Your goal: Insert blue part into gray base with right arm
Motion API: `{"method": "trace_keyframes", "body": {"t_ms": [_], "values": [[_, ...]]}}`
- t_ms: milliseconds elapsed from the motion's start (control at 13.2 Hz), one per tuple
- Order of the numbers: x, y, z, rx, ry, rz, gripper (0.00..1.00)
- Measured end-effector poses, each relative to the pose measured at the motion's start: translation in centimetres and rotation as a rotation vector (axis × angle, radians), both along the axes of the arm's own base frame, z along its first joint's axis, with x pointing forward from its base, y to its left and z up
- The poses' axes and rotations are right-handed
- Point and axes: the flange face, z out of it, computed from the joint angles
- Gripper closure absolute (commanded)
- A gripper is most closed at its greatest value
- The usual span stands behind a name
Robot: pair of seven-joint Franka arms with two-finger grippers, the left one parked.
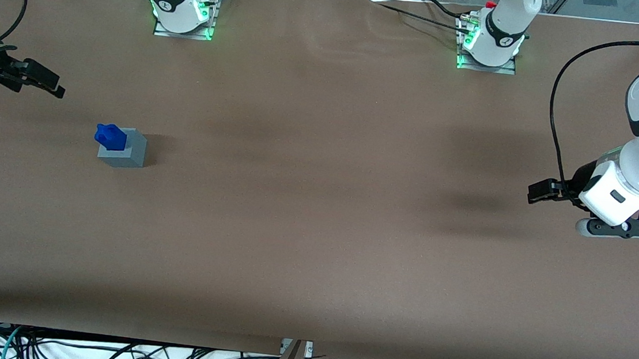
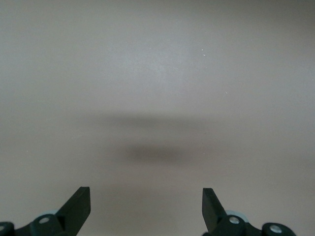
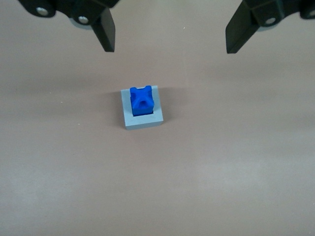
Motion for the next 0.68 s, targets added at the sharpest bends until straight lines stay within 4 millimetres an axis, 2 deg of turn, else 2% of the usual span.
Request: {"method": "trace_keyframes", "body": {"t_ms": [303,682], "values": [[0.6,1.0,0.5,-0.04,-0.012,0.008,0.01],[0.9,1.0,0.2,-0.04,-0.006,0.007,0.01]]}}
